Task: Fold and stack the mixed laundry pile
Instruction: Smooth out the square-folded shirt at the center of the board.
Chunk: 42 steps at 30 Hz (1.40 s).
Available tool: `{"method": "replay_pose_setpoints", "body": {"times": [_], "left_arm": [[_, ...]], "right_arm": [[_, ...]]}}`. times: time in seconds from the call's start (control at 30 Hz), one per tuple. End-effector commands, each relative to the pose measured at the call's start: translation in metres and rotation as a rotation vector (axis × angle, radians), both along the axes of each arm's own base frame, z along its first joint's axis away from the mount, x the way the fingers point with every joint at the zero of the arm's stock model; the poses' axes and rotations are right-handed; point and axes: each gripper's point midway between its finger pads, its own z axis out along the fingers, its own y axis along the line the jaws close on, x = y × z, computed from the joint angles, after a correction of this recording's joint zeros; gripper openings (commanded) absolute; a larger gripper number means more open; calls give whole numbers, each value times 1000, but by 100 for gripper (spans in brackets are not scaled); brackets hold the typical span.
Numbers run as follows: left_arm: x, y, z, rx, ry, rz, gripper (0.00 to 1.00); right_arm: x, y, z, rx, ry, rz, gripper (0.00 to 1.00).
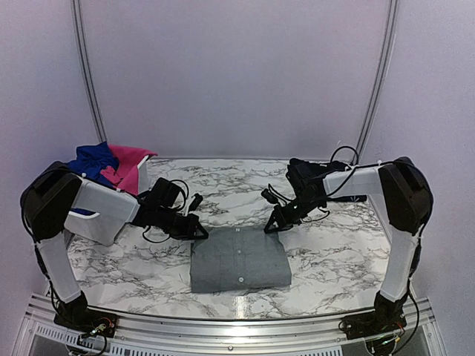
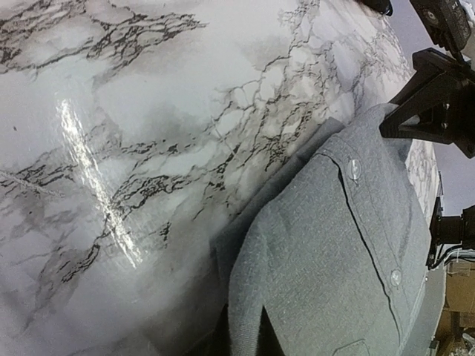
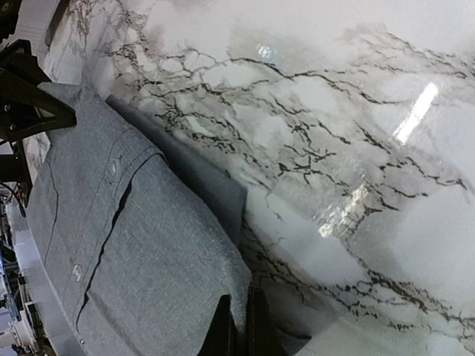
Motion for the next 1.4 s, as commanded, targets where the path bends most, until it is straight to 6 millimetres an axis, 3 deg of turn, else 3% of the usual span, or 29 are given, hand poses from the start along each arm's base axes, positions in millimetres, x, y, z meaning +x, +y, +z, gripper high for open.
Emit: {"method": "replay_pose_setpoints", "body": {"times": [0.0, 0.1, 0.23, 0.47, 0.57, 0.77, 0.83, 0.87, 0.93, 1.0, 1.07, 1.1, 1.17, 1.23, 1.3, 1.37], "left_arm": [[1, 3, 40, -43, -71, -16, 1], [-7, 10, 46, -31, -80, -27, 2], [-17, 20, 39, -12, -71, -19, 3], [-4, 30, 6, 23, -37, 57, 3], [6, 34, -8, 64, -29, 82, 3], [27, 23, -11, 79, -39, 85, 7], [30, 23, -11, 95, -41, 83, 14], [31, 24, -7, 97, -52, 81, 20], [33, 28, 6, 110, -85, 91, 43], [37, 33, 32, 116, -150, 107, 67], [40, 42, 67, 133, -228, 126, 96], [41, 46, 87, 138, -274, 130, 99], [43, 54, 129, 131, -371, 155, 99], [41, 62, 170, 86, -448, 202, 99], [39, 71, 197, 29, -477, 283, 99], [39, 82, 206, -6, -460, 382, 99]], "right_arm": [[2, 3, 48, 47, -78, 14, 0], [-11, 9, 57, 78, -71, 50, 0], [-20, 18, 62, 101, -67, 92, 0], [-1, 23, 43, 68, -81, 66, 0], [8, 21, 26, 27, -87, 42, 0], [24, 13, 9, -19, -97, -25, 0], [27, 11, 7, -34, -100, -36, 0], [29, 10, 8, -38, -101, -39, 0], [34, 8, 18, -50, -120, -53, 12], [42, 5, 43, -36, -165, -76, 21], [49, -2, 69, -14, -204, -104, 35], [51, -4, 83, 9, -219, -111, 41], [52, -10, 107, 58, -243, -123, 42], [51, -15, 122, 100, -246, -124, 48], [48, -18, 120, 112, -222, -110, 57], [44, -20, 110, 103, -186, -91, 58]]}}
